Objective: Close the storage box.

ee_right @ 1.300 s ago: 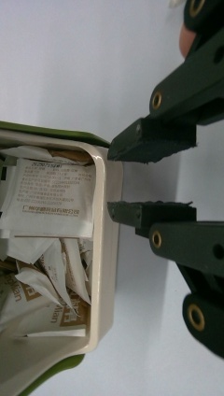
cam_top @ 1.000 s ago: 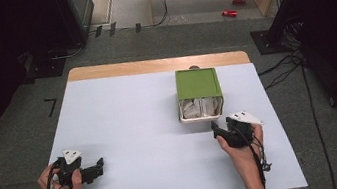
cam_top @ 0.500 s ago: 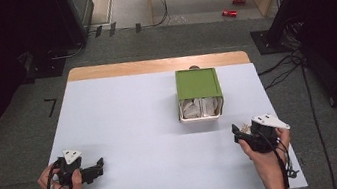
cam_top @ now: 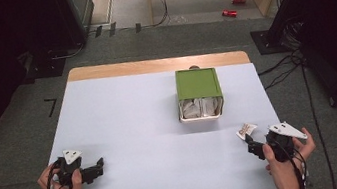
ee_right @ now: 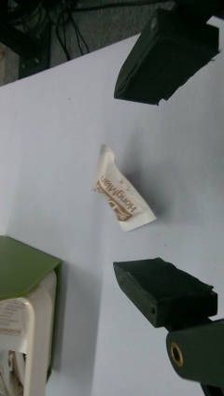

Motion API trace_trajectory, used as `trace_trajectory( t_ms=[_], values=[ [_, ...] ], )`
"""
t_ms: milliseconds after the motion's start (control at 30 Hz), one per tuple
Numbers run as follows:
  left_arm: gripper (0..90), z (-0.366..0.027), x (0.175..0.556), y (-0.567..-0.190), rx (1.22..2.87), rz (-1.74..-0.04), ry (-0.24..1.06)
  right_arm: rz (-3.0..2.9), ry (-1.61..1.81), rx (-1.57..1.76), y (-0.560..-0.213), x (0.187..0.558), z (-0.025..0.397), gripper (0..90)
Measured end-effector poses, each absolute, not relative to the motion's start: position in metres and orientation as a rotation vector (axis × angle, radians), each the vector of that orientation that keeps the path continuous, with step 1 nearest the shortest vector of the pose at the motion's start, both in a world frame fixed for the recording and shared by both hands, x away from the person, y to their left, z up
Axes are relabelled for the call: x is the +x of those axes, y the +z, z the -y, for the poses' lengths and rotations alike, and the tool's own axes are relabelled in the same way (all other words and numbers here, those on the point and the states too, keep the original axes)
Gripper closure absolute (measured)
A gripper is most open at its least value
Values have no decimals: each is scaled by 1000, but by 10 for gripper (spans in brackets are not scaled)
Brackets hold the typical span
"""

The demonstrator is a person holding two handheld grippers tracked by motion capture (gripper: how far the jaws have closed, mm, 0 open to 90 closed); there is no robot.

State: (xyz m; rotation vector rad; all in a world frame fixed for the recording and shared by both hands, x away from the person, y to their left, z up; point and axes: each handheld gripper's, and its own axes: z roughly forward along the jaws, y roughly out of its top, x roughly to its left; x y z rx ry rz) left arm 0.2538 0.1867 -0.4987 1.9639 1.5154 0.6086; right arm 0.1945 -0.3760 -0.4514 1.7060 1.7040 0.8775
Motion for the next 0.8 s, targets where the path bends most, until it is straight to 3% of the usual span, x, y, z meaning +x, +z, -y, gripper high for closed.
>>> trace_trajectory(
  t_ms=[800],
  values=[
    [17, -187, 254, -499, 1963, -1516, 608, -1770, 767, 1734, -501, 164, 407, 134]
  ],
)
